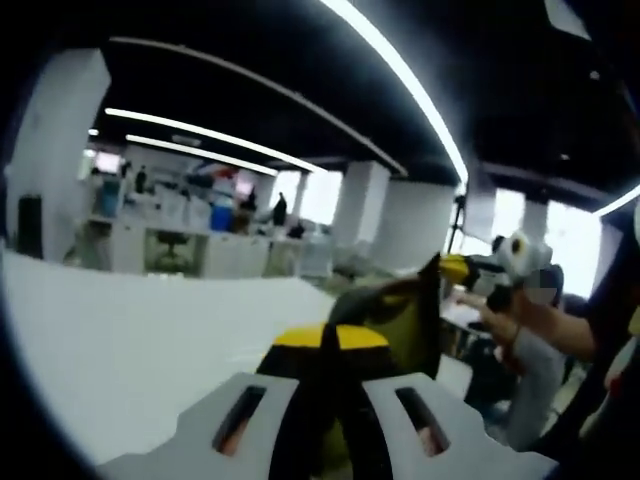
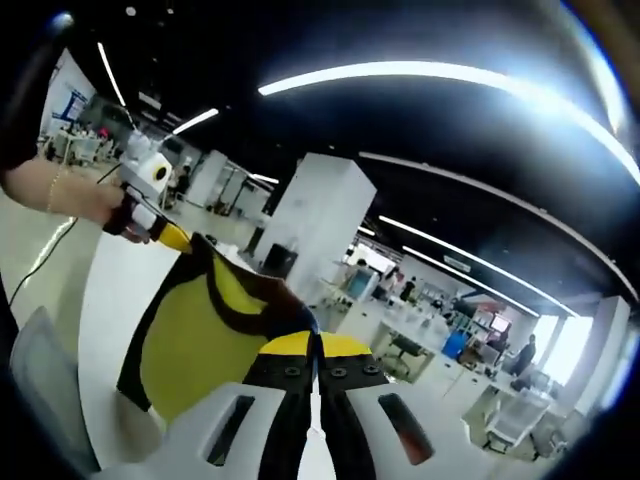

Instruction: Fold the garment on the visible template until the final outline fits inside the template.

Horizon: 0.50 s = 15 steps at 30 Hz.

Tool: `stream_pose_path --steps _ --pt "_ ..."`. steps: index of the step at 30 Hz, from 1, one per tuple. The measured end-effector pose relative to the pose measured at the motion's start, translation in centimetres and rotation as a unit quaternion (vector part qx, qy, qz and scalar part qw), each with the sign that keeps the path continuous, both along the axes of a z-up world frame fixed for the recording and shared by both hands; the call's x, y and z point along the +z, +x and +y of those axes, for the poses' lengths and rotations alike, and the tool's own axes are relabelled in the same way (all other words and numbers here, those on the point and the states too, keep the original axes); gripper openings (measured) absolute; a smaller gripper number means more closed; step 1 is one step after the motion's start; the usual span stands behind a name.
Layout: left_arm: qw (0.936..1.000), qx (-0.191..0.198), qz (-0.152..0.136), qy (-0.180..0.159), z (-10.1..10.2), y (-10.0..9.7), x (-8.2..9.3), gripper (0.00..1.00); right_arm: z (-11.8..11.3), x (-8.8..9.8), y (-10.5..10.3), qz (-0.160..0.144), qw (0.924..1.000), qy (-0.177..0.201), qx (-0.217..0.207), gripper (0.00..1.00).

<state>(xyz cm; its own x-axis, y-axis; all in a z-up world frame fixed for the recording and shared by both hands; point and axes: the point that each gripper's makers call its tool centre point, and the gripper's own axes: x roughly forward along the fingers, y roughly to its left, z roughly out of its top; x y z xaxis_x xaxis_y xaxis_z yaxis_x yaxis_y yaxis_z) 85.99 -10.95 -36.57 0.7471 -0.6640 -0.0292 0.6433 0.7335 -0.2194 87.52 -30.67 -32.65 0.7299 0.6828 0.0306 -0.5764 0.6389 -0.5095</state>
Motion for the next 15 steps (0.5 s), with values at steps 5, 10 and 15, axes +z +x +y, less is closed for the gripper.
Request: stream_pose_path --steps 5,10,15 --pt "0.9997 -0.004 -0.024 -0.007 0.1 -1.1 2.2 0.00 -0.1 2.1 -1.7 -0.020 0.9997 0.010 -0.001 0.01" --pt "0.9985 -0.008 -0.048 -0.027 0.4 -2.3 4.7 0.00 -0.3 4.0 -3.4 -0.033 0.9991 0.025 0.000 0.01" --pt "0.9975 -0.013 -0.065 -0.027 0.1 -3.7 6.2 0.00 -0.7 5.0 -5.2 -0.039 0.9981 0.047 0.003 0.01"
